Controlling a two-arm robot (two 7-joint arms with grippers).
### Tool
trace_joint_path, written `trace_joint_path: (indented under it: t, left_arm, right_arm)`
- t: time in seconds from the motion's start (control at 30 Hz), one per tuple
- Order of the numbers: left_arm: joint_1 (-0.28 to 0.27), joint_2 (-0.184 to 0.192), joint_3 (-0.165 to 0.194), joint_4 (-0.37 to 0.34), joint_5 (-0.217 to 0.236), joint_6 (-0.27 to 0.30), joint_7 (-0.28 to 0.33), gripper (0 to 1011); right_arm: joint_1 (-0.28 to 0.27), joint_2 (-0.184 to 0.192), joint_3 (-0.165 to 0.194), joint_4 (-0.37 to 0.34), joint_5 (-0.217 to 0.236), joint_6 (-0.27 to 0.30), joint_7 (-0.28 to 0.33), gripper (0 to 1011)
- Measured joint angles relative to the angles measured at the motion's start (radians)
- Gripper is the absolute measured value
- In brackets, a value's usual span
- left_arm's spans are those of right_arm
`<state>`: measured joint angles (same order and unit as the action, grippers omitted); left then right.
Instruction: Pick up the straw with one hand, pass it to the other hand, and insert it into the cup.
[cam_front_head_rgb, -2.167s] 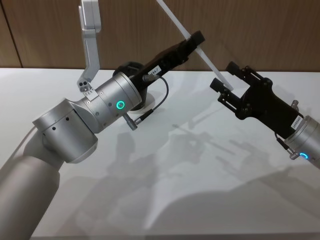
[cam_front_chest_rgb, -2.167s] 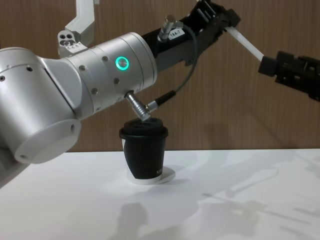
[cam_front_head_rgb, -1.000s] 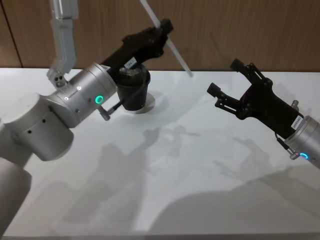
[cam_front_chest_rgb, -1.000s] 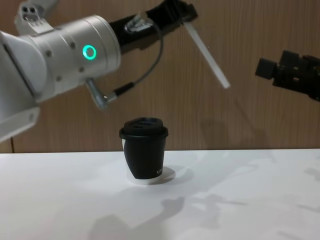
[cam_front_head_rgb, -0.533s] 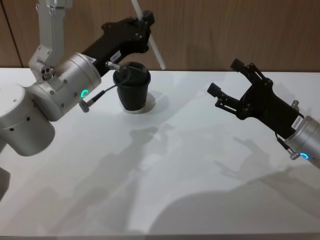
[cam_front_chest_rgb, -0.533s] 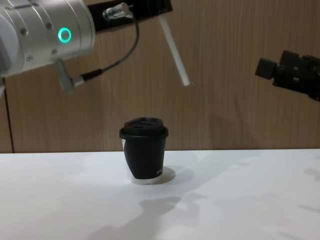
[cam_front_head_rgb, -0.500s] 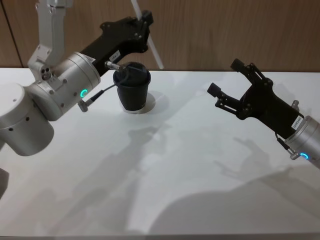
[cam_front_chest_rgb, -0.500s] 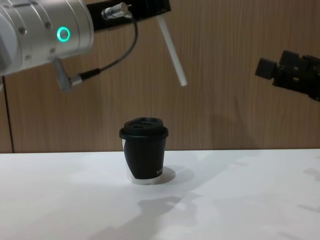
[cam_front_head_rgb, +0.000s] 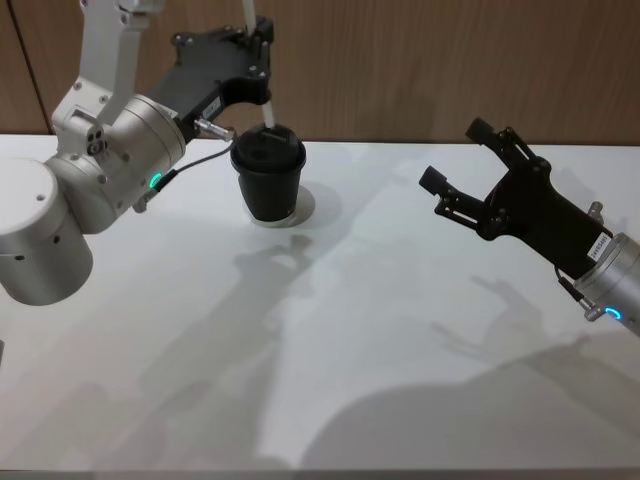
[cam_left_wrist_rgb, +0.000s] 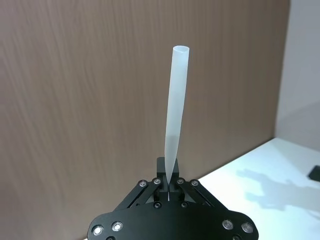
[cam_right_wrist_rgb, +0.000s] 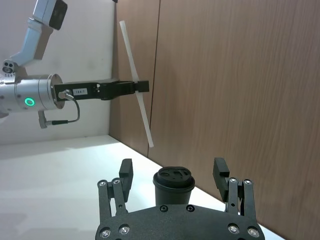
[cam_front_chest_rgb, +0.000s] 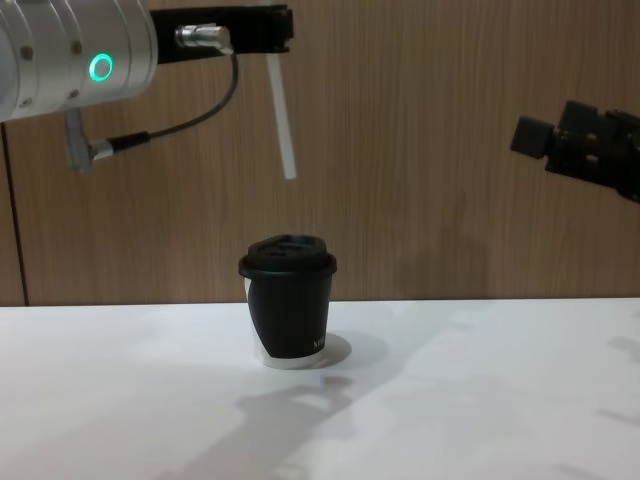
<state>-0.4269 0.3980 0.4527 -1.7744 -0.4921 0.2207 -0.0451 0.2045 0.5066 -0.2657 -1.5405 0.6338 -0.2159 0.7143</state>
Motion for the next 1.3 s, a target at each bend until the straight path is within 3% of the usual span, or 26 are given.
trace_joint_path:
  t: [0.47, 1.3]
  left_arm:
    - [-0.021, 0.001, 0.016, 0.043, 0.09, -0.017, 0.036, 8]
    - [-0.044, -0.046, 0.039, 0.136, 0.145, -0.013, 0.038, 8]
  right_arm:
    - [0.0, 0.0, 0.0, 0.0, 0.0, 0.0, 0.0, 1001]
    - [0.0, 0.0, 0.0, 0.0, 0.0, 0.0, 0.0, 1001]
